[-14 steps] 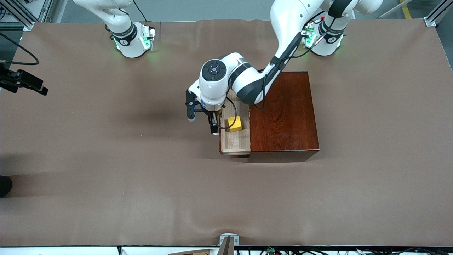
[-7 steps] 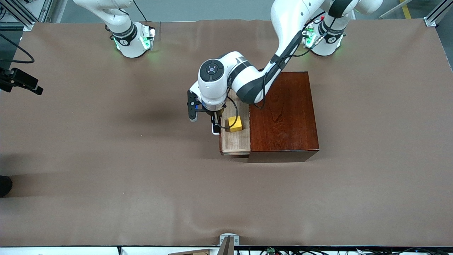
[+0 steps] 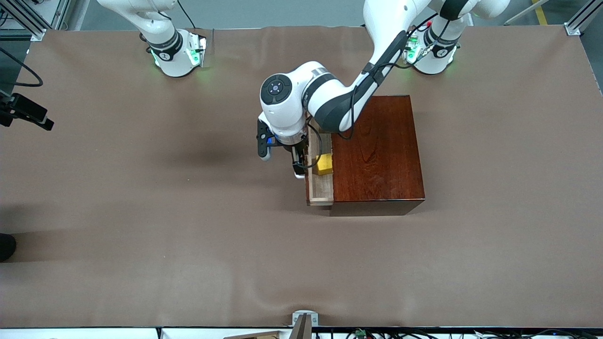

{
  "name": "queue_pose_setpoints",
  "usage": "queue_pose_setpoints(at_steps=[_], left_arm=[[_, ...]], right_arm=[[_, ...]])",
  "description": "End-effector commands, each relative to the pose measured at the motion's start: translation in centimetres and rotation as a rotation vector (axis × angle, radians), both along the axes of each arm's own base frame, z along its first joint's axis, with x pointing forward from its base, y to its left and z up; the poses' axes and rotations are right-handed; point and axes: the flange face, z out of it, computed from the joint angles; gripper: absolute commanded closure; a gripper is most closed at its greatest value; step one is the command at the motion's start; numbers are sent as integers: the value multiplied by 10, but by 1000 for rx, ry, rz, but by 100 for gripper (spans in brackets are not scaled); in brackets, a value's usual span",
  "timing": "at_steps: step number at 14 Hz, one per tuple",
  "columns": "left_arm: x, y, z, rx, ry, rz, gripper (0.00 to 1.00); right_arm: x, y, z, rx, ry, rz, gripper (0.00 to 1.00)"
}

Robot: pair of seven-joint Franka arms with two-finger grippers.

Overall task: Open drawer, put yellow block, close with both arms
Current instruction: 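Push the drawer shut with the left gripper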

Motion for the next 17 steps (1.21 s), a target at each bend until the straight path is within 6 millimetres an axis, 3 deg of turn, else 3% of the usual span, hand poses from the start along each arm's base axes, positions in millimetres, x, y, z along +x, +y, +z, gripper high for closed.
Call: queue_pose_setpoints(at_steps=[1,12,15,17], left_arm=[[2,15,9,87,-21,-20,0],[-5,49,-10,323,75,5,0],[-9,43,-15,304,77,15,0],[-10,19,-5,187,-9,42,0]], right_arm=[[1,3,7,1,-16,5,0],[1,3,10,2,-24,4,0],[1,5,13,1,-24,8,0],[1,3,13,0,-27,5,0]])
